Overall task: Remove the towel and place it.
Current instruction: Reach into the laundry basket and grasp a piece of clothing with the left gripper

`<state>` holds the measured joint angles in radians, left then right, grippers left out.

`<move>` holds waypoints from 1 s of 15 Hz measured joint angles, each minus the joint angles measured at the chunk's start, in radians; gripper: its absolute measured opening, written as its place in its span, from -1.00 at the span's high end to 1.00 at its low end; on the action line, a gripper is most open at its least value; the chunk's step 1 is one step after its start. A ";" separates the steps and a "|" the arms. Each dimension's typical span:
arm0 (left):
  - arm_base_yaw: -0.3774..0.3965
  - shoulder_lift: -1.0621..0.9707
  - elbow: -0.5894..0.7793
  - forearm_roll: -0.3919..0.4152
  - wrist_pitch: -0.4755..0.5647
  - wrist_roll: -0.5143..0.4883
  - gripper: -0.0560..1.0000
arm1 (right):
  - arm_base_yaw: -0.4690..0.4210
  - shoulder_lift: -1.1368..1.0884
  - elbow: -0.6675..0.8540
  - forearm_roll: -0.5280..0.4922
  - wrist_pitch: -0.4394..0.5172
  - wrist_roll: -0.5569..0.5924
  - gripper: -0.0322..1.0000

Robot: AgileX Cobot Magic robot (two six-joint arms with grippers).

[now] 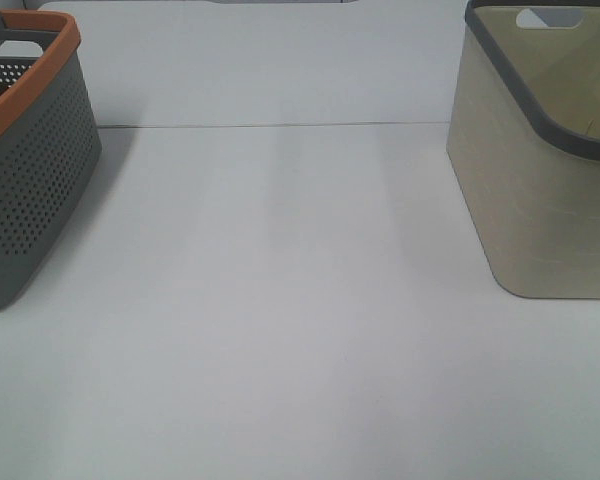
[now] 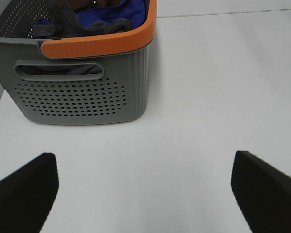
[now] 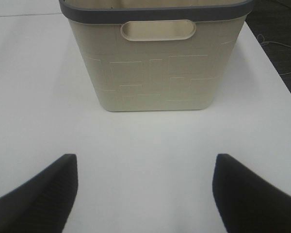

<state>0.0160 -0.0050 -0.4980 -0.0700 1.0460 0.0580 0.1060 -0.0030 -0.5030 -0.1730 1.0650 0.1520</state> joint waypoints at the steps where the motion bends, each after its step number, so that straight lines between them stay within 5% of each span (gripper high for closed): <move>1: 0.000 0.000 0.000 0.000 0.000 0.000 -0.82 | 0.000 0.000 0.000 0.005 0.000 -0.004 -0.54; 6: 0.000 0.000 0.000 0.000 0.000 0.000 -0.82 | 0.000 0.000 0.000 0.089 0.000 -0.081 -0.54; 15: 0.000 0.000 0.000 0.000 0.000 0.000 -0.82 | 0.000 0.000 0.000 0.089 0.000 -0.085 -0.54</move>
<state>0.0160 -0.0050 -0.4980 -0.0700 1.0460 0.0580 0.1060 -0.0030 -0.5030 -0.0840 1.0650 0.0670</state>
